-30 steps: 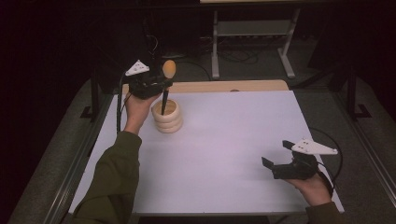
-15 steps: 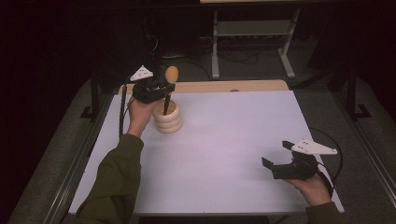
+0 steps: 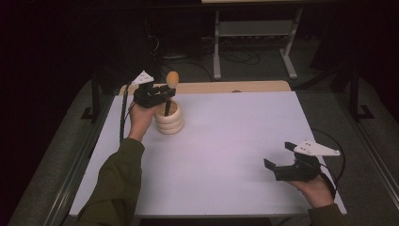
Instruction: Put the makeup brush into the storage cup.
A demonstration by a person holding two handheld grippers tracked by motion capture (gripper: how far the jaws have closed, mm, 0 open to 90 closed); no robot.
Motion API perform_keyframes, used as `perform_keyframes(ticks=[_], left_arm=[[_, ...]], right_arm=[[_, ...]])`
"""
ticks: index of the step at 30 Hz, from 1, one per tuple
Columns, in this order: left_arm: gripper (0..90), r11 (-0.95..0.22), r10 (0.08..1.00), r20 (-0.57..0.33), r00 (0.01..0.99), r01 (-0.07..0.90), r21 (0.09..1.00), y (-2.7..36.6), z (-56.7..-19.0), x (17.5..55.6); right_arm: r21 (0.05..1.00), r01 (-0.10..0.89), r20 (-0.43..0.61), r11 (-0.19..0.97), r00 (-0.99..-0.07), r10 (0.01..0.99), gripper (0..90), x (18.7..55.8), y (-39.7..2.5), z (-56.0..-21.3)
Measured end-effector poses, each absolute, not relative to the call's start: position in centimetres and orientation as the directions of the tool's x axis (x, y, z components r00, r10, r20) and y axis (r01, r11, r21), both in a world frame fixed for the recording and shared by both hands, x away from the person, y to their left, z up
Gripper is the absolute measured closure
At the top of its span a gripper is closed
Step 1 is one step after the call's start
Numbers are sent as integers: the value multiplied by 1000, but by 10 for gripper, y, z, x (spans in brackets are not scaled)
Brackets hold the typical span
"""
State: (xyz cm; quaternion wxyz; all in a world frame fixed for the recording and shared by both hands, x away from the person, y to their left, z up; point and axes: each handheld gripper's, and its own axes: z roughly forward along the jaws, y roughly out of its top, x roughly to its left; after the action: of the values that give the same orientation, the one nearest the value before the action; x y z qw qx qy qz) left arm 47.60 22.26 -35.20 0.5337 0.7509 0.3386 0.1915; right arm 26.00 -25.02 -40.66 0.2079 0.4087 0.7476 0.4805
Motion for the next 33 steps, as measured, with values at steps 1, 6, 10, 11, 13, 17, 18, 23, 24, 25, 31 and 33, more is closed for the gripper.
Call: perform_keyframes(ticks=[1,6,10,11,13,17,18,23,24,25,31,33], left_arm=[[624,-207,712,-70,698,305,930,223,-353,476],[623,-212,709,-74,701,312,926,224,-357,476],[622,-210,713,-79,697,320,924,226,-359,476],[621,-215,712,-78,698,322,922,226,-359,476],[608,-220,711,-70,700,316,923,226,-360,476],[403,-216,720,-73,690,323,921,226,-361,478],[378,-227,720,-61,691,318,921,227,-361,477],[242,-246,734,-30,678,307,919,229,-359,475],[210,-242,737,-34,675,310,919,230,-359,475],[184,-225,739,-45,672,310,924,230,-359,475],[109,-240,731,-46,680,320,916,238,-357,472],[105,-246,727,-43,685,319,915,240,-356,470]], right_arm=[[888,411,82,204,-579,811,0,260,-250,-407],[886,415,82,206,-579,811,0,260,-249,-407],[888,410,79,207,-581,810,0,260,-250,-406],[889,409,78,207,-580,811,0,260,-250,-406],[889,409,78,207,-580,811,0,260,-250,-406],[889,407,75,210,-581,811,0,260,-250,-406],[889,407,75,209,-581,811,0,260,-250,-406],[889,407,77,207,-580,811,0,260,-249,-405],[890,406,76,208,-581,811,0,259,-249,-405],[890,407,78,206,-580,811,0,259,-249,-405],[891,405,76,205,-578,812,0,259,-249,-405],[890,407,76,205,-578,813,0,259,-249,-405]])
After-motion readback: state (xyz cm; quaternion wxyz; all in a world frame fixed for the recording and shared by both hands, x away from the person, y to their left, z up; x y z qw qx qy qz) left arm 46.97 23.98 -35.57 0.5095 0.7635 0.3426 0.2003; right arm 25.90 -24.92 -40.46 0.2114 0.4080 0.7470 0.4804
